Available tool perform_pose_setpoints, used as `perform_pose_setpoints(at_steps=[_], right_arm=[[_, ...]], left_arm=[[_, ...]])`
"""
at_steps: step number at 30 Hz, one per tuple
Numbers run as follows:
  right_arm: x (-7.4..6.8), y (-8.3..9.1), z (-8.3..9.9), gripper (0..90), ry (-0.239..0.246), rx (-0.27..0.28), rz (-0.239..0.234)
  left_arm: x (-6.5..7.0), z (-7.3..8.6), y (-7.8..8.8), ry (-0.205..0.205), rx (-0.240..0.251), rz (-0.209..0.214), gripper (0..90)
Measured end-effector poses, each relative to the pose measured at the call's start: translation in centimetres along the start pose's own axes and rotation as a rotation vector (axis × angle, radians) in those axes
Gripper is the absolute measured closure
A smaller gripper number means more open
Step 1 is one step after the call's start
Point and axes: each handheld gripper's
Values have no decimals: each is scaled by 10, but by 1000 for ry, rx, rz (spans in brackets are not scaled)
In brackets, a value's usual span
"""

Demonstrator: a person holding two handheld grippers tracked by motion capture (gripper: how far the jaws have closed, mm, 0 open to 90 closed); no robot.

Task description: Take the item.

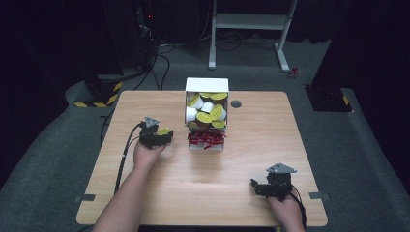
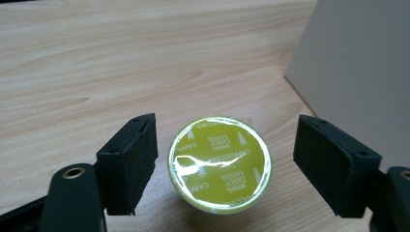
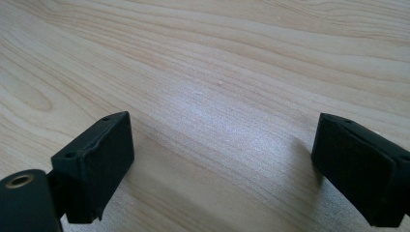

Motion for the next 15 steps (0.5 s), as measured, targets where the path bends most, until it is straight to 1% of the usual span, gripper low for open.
perform_pose_setpoints(at_steps=[2, 7, 9, 11, 12, 15], right_arm=[[0, 0, 0, 79, -5, -1, 0], [0, 0, 0, 80, -4, -1, 0], [-1, 0, 0, 79, -7, -1, 0], [0, 0, 0, 79, -4, -1, 0], [0, 0, 0, 79, -4, -1, 0], [-1, 0, 0, 79, -9, 0, 1]], left_arm=[[0, -3, 3, -6, 9, 6, 238], [0, -11, 13, 9, 13, 27, 239], [1, -13, 17, -5, 15, 34, 239], [2, -14, 20, -1, 18, 48, 242], [3, -16, 25, -8, 17, 55, 242], [3, -18, 29, -7, 23, 67, 245]])
Point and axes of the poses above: each handheld gripper's, and its own axes: y roughly backward along the jaws, z roughly out of its underside, x roughly to its right, and after that the axes turned 4 degrees about x, right-handed
